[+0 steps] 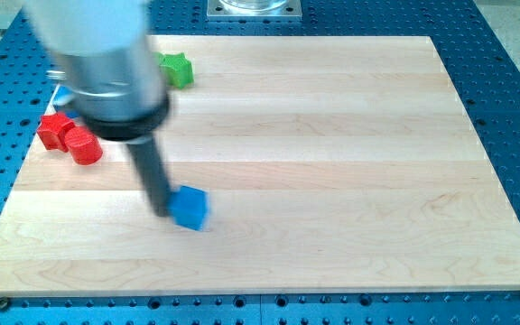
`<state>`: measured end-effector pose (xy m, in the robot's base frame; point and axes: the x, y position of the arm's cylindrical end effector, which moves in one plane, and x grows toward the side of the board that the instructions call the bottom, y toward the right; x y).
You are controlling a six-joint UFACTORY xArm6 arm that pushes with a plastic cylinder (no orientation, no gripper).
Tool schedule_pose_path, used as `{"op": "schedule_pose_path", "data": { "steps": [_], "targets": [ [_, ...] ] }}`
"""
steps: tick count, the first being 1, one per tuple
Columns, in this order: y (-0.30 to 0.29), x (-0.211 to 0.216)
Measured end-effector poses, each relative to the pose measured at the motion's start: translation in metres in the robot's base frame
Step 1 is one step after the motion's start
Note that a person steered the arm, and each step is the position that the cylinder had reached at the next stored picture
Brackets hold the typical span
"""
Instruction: Move the cube to the bottom right of the board
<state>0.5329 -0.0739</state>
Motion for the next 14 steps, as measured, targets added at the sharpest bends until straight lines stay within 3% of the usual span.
{"op": "schedule_pose_path", "data": {
  "steps": [1, 2, 7, 8, 9, 10, 11, 13, 14],
  "targets": [
    [0.124, 0.017],
    [0.178, 0.019],
    [0.192, 0.015],
    [0.154, 0.001],
    [0.094, 0.017],
    [0.131, 0.059],
    [0.206, 0.057],
    [0.255, 0.056],
    [0.169, 0.058]
  ]
}}
